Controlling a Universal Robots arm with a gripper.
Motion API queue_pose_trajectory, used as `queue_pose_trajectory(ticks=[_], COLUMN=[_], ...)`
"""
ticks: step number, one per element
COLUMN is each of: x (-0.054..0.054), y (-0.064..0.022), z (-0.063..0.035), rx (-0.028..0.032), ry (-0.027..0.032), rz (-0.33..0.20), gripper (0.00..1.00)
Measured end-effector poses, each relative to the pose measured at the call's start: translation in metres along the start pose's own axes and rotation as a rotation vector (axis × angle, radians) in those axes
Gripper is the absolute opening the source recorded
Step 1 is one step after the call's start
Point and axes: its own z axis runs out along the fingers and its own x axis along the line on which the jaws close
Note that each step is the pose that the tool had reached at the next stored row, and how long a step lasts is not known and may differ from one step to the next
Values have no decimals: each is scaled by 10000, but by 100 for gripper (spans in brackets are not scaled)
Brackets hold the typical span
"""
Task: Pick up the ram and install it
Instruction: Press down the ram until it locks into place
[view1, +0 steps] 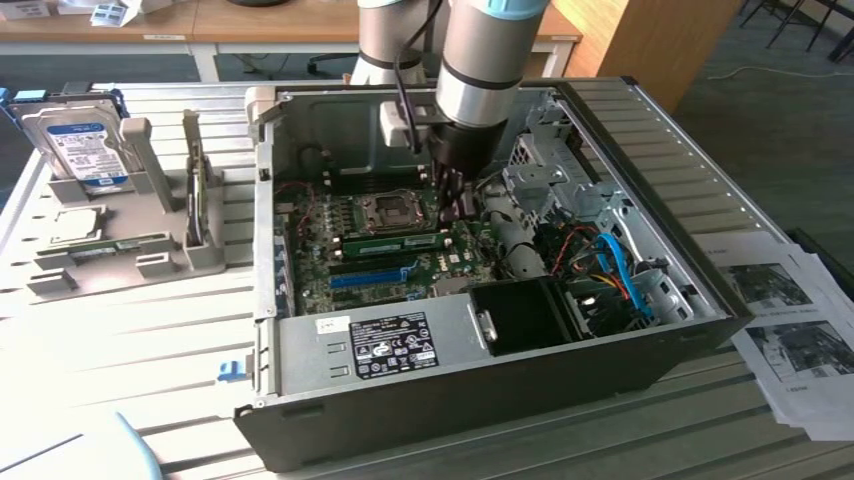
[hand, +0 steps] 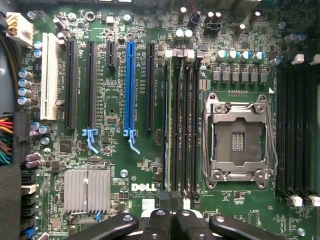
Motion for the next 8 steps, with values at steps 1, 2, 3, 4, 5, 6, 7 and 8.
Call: queue_pose_trajectory(ticks=[1, 2, 3, 4, 5, 6, 7, 8], x=[0, 1, 1, 1, 2, 2, 2, 2], y=[0, 0, 0, 0, 0, -1, -1, -1], z=[7, 16, 23, 31, 38, 42, 43, 45], rx=[0, 0, 0, 0, 0, 0, -1, -1], ry=[1, 1, 1, 1, 1, 1, 5, 4], rz=[0, 0, 0, 0, 1, 0, 0, 0], gripper=[10, 10, 10, 10, 10, 10, 10, 10])
